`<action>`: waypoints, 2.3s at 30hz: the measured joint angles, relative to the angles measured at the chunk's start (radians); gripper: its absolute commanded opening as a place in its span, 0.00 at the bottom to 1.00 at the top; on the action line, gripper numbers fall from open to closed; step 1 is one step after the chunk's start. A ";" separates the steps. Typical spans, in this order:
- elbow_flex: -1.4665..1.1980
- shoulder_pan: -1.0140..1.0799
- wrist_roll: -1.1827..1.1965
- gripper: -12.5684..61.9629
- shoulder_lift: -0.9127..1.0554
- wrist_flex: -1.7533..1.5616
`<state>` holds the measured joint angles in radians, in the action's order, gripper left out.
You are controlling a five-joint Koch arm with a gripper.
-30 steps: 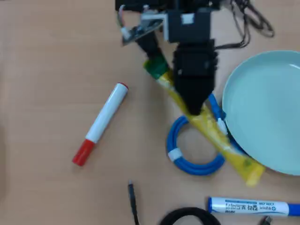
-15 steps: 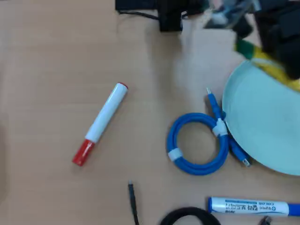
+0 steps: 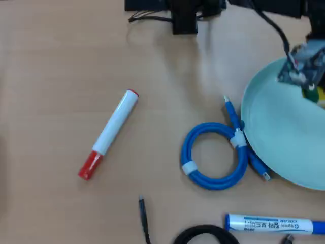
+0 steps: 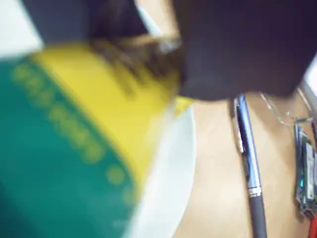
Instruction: Pick up the yellow coffee stick, then put it in the green bowl
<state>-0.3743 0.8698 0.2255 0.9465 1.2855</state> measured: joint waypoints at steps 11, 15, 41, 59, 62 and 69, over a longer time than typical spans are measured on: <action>0.000 0.003 0.008 0.08 -0.212 -0.072; -0.008 0.003 0.069 0.08 -0.236 -0.071; -0.058 0.011 0.153 0.08 -0.281 -0.075; -0.571 0.006 0.186 0.08 -0.204 -0.581; -0.664 -0.002 0.215 0.08 -0.143 -0.581; -0.908 -0.018 0.284 0.08 0.034 -0.581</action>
<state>-1.2824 0.8514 0.5093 0.9802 0.7041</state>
